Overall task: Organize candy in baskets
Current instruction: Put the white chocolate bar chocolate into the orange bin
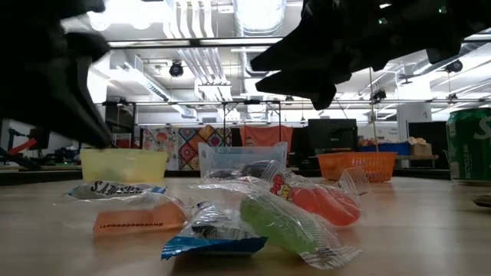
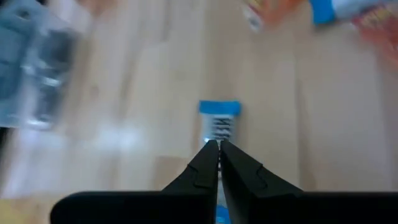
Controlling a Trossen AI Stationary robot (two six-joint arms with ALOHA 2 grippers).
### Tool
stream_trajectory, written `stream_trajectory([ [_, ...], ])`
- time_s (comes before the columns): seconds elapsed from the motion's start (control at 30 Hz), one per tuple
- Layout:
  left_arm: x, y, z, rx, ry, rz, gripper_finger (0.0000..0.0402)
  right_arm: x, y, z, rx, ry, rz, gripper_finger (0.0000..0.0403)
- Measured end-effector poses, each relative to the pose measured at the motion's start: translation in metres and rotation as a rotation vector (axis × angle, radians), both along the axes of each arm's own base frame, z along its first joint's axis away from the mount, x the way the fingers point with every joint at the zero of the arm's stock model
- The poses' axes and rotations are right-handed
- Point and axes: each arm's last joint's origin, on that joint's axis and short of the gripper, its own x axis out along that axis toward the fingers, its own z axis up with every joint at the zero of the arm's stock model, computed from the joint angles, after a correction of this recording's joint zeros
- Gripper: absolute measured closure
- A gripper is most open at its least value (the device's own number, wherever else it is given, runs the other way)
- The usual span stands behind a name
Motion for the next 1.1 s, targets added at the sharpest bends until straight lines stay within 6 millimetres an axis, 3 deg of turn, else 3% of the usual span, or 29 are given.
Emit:
stream_trajectory([
  [0.13, -0.006, 0.004, -0.017, -0.148, -0.049, -0.11, 0.0401, 0.0, 0.0, 0.001, -0.011, -0.003, 0.003, 0.0197],
  [0.3, -0.015, 0.012, -0.013, -0.431, -0.249, -0.405, 0.0401, 0.0, 0.0, 0.0, -0.012, -0.001, 0.003, 0.0197],
  [0.4, -0.025, 0.028, -0.008, -0.482, -0.296, -0.343, 0.0401, 0.0, 0.0, 0.0, -0.013, -0.001, 0.003, 0.0197],
  [0.53, -0.033, 0.042, -0.002, -0.432, -0.398, -0.217, 0.04, 0.001, -0.003, 0.0, -0.018, 0.002, -0.005, 0.0197],
  [0.63, -0.039, 0.047, -0.006, -0.426, -0.38, -0.198, 0.0385, 0.001, -0.005, 0.0, -0.021, 0.009, -0.011, 0.0197],
  [0.97, -0.044, 0.055, -0.032, -0.293, -0.23, -0.154, 0.0259, 0.001, -0.007, -0.002, -0.025, 0.026, -0.016, 0.0197],
  [1.1, -0.051, 0.063, -0.046, -0.279, -0.189, -0.121, 0.0229, 0.001, -0.007, -0.005, -0.03, 0.036, -0.015, 0.0197],
])
